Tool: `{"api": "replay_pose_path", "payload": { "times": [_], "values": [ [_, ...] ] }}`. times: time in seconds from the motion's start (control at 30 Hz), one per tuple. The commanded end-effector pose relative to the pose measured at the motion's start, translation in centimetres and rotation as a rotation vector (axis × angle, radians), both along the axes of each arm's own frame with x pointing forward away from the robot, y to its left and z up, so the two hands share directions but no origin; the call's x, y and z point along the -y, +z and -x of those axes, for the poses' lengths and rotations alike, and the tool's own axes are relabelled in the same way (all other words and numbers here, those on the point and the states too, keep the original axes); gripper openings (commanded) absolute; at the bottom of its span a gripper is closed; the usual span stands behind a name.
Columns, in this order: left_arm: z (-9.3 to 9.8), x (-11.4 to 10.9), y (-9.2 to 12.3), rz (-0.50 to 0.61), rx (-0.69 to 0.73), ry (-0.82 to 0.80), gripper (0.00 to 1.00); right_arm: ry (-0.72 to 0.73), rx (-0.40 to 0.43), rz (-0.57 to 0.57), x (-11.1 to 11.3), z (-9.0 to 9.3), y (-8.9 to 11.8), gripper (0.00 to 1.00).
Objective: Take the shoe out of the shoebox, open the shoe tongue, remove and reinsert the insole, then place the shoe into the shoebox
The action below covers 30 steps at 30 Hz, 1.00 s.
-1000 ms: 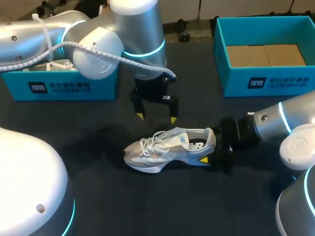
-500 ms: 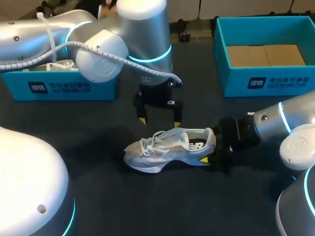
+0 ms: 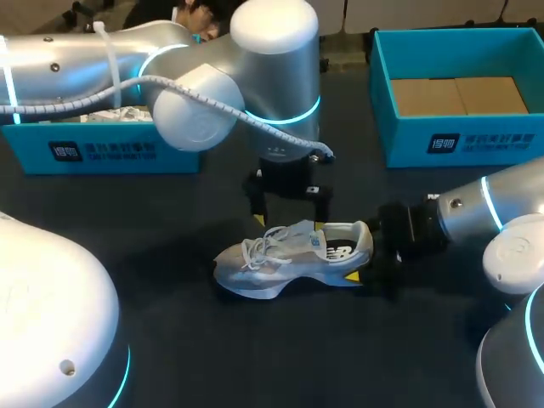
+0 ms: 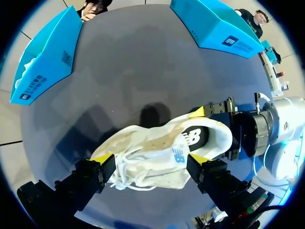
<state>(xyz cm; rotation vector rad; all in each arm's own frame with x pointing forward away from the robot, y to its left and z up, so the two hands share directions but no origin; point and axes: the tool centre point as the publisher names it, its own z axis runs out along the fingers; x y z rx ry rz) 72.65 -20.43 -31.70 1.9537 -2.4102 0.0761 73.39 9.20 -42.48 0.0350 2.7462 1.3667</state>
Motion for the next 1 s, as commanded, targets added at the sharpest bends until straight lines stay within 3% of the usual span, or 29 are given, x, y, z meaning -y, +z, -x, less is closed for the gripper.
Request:
{"api": "replay_pose_path", "payload": {
  "times": [0.03,0.47,1.0],
  "values": [
    [0.1,1.5,-0.6,-0.039,0.008,0.013,1.0,-0.002,0.001,0.003,-0.2,0.2,-0.1,0.0],
    [1.0,3.5,-1.8,-0.104,0.006,0.034,1.0,-0.002,0.001,0.003,-0.2,0.2,-0.1,0.0],
    [1.2,3.1,-3.7,-0.209,0.054,0.091,1.0,-0.002,0.001,0.003,-0.2,0.2,-0.1,0.0]
  ]
}}
